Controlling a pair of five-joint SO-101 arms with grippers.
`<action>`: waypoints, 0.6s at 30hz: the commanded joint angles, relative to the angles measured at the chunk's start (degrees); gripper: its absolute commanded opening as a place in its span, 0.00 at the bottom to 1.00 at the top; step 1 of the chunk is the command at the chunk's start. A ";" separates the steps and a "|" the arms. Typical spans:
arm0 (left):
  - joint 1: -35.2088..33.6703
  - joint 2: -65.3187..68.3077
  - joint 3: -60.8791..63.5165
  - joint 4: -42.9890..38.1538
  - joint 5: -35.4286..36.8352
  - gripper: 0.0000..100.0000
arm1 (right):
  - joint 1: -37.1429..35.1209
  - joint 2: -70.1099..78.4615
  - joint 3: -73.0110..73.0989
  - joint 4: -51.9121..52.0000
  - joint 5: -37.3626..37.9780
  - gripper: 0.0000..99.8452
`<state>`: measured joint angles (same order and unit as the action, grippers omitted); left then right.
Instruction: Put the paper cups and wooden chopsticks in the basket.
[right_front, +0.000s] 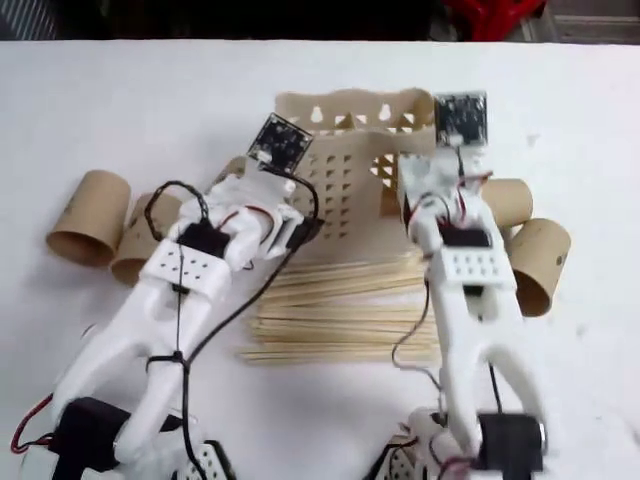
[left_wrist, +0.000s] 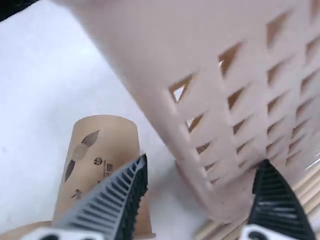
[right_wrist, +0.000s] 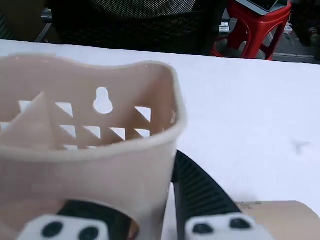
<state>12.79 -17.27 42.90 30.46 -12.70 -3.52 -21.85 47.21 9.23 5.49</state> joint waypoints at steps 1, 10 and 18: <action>-0.84 -0.22 -1.85 -2.20 0.09 0.31 | 0.57 -10.24 5.36 -1.19 0.62 0.02; -0.84 -0.13 -1.67 -4.22 -2.02 0.29 | -1.71 -21.05 9.85 -2.42 0.62 0.02; -0.57 2.95 -2.29 -4.75 -1.93 0.29 | -3.12 -16.22 11.78 -11.65 4.57 0.02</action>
<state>12.97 -16.40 42.90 28.26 -14.46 -4.75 -38.37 59.52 1.93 8.84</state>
